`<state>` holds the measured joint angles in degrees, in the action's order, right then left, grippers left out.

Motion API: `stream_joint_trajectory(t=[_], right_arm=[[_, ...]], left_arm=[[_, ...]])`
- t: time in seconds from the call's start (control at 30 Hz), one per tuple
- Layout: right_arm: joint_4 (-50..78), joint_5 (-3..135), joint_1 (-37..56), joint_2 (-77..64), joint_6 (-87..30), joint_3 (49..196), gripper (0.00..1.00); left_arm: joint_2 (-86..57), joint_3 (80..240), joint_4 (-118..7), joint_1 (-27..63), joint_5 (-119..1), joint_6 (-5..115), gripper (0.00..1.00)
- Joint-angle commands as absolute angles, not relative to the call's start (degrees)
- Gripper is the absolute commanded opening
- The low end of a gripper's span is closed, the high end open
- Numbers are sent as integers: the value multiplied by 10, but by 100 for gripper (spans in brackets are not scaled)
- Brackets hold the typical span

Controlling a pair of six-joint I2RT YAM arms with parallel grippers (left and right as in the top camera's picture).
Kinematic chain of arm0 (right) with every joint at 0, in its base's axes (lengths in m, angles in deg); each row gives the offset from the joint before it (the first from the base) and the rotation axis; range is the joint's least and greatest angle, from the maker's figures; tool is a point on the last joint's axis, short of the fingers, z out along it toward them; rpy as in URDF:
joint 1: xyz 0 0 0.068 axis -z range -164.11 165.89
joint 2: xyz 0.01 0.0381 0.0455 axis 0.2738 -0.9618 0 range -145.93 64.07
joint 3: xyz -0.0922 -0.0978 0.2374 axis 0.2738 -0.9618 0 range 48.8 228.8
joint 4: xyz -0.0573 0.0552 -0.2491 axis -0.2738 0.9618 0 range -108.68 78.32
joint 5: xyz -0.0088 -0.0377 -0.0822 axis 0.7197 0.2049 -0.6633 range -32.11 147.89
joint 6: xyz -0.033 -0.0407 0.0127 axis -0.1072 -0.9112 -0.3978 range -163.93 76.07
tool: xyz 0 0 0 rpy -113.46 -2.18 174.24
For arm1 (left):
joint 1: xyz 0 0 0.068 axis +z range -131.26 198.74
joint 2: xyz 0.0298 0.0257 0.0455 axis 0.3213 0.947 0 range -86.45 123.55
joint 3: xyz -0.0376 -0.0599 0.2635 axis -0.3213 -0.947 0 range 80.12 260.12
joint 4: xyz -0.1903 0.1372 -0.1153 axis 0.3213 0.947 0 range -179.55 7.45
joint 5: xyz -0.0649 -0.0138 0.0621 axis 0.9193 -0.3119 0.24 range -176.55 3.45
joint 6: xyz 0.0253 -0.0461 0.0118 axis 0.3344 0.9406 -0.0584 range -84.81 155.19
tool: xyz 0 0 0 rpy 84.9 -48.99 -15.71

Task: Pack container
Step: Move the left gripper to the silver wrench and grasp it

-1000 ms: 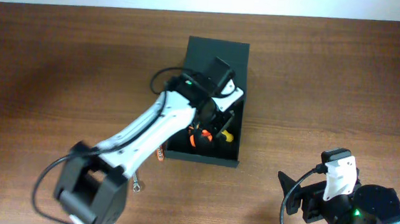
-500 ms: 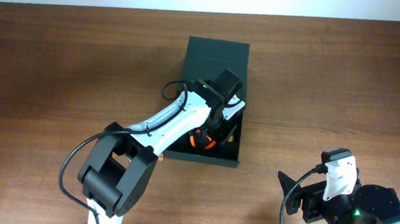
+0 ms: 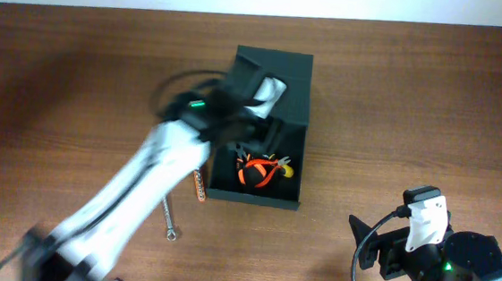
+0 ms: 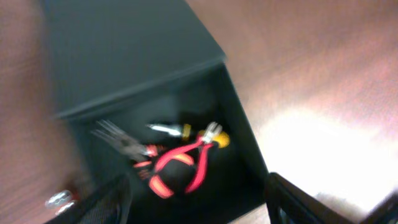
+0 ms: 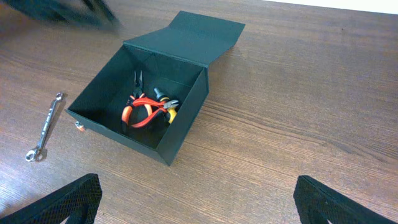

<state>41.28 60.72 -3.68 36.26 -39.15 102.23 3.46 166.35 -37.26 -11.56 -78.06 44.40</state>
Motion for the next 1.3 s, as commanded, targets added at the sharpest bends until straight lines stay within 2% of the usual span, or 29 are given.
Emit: stream_joint_trajectory(t=[0.0,0.13,0.2,0.3,0.33,0.4,0.7,0.87,0.97,1.27], right_arm=[[411,604,-36,364,-385,1022,99],[411,604,-36,364,-385,1022,99],[411,604,-36,364,-385,1022,99],[411,604,-36,364,-385,1022,99],[411,604,-36,364,-385,1022,99],[411,604,-36,364,-385,1022,99],[411,604,-36,364,-385,1022,99],[411,604,-36,364,-385,1022,99],[411,604,-36,364,-385,1022,99],[411,604,-36,364,-385,1022,99]], left_arm=[[-39,1671,-333,-83,-842,486,71],[-115,1642,-276,-56,-902,525,71],[-152,1602,-275,-47,-912,543,75],[-204,1523,-293,-43,-922,582,84],[-223,1490,-304,-43,-924,597,93],[-255,1427,-329,-43,-924,628,99],[-280,1271,-440,-43,-935,726,99],[-236,1255,-468,-42,-986,870,99],[-203,1255,-467,-26,-974,928,99],[-108,1255,-457,59,-883,929,99]])
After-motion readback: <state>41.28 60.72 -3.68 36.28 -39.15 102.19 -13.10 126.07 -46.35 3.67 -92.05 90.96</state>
